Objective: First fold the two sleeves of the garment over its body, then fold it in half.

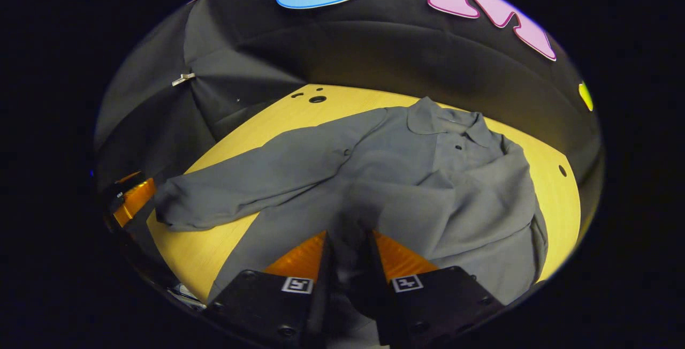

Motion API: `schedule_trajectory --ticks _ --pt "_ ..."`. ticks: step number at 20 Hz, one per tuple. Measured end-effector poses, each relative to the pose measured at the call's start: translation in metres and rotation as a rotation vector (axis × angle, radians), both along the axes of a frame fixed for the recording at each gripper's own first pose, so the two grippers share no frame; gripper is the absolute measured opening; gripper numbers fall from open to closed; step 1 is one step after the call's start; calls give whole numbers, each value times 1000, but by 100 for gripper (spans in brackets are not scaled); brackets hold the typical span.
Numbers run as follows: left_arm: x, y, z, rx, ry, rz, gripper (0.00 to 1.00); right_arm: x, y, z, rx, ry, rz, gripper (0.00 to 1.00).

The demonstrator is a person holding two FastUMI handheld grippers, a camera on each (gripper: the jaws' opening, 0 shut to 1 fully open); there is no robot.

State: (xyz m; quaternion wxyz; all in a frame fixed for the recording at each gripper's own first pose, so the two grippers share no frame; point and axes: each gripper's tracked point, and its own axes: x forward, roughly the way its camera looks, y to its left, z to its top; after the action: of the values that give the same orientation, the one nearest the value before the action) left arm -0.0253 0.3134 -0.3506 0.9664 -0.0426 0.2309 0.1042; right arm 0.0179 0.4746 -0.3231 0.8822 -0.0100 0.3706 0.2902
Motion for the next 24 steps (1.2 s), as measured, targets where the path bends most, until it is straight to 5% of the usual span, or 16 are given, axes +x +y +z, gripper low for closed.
schedule_trajectory --ticks 2,3,4,5,6,10,19,22,24 --pt "-2 0 -10 -2 18 2 97 -13 12 6 44 21 42 51" --pt "-2 -1 -14 -1 30 1 97 -22 20 11 77 37 72 39" --pt "-2 -2 -22 3 46 0 97 -29 29 15 106 46 104 57" --pt "-2 -2 -29 6 60 1 97 -36 31 18 118 45 129 58" --pt "-1 -2 -35 8 72 4 97 -39 30 20 116 38 146 81" --pt "-1 3 -58 -5 122 34 97 -46 10 28 96 9 146 83" --pt "2 -8 -92 -77 235 42 93 -21 -87 64 82 -87 -36 83" --pt "7 -20 -90 -65 233 -16 80 -18 -120 78 76 -126 -73 83" --pt "11 -20 -87 -33 269 -19 34 -17 -144 81 74 -140 -107 83"
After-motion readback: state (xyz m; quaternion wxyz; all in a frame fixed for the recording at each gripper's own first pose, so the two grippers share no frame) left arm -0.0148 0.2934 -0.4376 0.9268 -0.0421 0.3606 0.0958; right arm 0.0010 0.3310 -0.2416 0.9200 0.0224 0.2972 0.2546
